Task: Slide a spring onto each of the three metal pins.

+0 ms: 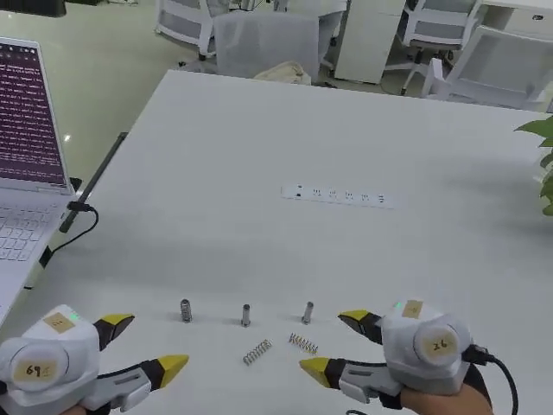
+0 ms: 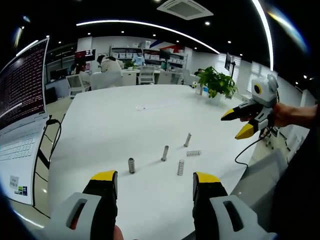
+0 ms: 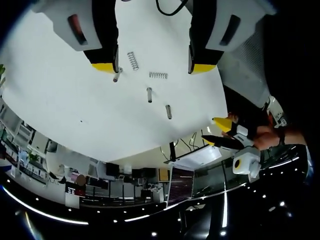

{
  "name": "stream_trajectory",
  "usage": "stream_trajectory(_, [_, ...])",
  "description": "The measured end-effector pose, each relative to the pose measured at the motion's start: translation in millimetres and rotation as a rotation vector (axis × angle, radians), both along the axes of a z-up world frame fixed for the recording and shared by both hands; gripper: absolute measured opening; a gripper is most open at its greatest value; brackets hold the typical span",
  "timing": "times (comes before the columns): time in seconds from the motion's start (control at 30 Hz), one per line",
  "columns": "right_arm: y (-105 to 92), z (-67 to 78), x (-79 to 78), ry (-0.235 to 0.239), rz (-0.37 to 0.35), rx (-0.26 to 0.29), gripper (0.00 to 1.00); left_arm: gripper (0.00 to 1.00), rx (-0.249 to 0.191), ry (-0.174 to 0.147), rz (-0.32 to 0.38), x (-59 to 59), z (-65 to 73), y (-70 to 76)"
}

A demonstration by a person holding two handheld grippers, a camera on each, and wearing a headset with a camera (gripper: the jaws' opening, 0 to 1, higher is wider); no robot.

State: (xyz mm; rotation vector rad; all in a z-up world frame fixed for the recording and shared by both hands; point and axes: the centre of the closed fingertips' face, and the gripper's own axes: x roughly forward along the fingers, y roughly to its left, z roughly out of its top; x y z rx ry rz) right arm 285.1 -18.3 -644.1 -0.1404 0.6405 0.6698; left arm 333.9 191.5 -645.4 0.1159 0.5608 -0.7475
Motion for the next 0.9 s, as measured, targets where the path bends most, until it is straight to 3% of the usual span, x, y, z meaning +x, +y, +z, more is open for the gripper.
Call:
stream_trajectory(0.3, [-3.5, -4.1, -13.1, 0.025, -0.033, 0.021, 0.59, 0.56, -0.002, 0.005, -0.014, -0.2, -1.2, -5.9])
stream_trajectory(0.7, [-3.4, -2.1, -17.3, 0.026, -0.039, 0.036, 0.62, 0.55, 0.005, 0.005, -0.047, -0.4, -2.2, -11.5])
stream_trajectory(0.9, [-3.5, -1.0, -19.2, 0.028, -0.04, 0.042, 0.64, 0.54, 0.01, 0.013, -0.073, 1.9, -6.1, -22.1])
